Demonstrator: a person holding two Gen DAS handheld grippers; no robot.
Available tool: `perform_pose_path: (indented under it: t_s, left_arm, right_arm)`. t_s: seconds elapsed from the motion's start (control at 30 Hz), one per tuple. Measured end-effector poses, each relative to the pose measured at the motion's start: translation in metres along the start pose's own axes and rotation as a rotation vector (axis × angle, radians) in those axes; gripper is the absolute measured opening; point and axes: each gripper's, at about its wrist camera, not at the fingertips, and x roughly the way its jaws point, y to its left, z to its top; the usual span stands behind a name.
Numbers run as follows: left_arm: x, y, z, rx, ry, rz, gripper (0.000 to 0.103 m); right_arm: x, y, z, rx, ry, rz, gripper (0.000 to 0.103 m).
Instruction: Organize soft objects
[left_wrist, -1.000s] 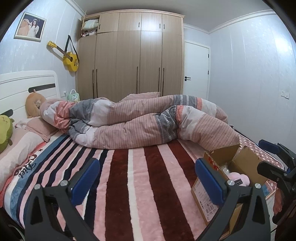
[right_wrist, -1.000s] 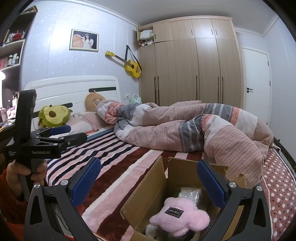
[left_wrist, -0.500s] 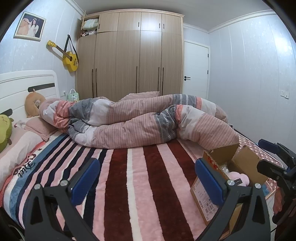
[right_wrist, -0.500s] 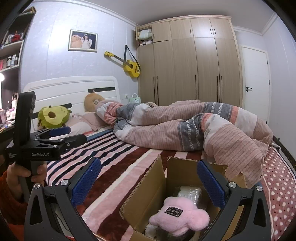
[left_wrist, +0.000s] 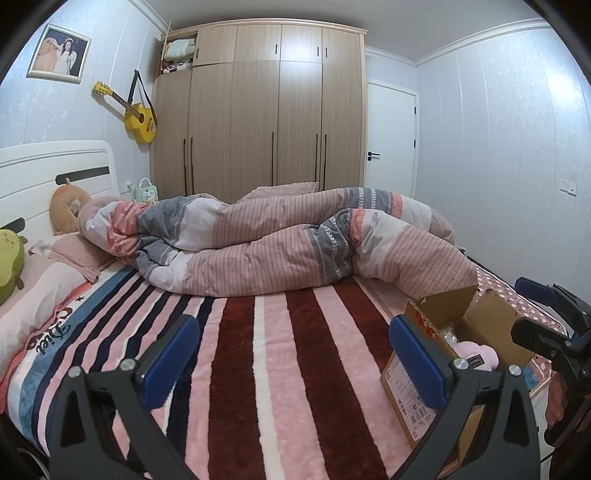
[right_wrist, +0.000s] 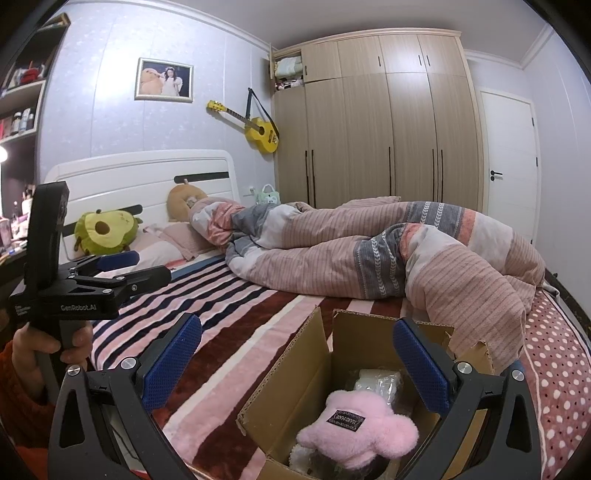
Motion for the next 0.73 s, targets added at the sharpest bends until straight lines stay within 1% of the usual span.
perform_pose_path:
  t_s: [0.73]
  left_arm:
    - [-0.0009, -0.0010, 0.0023, 0.017, -0.015, -0.017, 0.102]
  right_arm:
    - [0.0008, 0.0026, 0.0001, -0.001, 0.002, -0.006, 0.103]
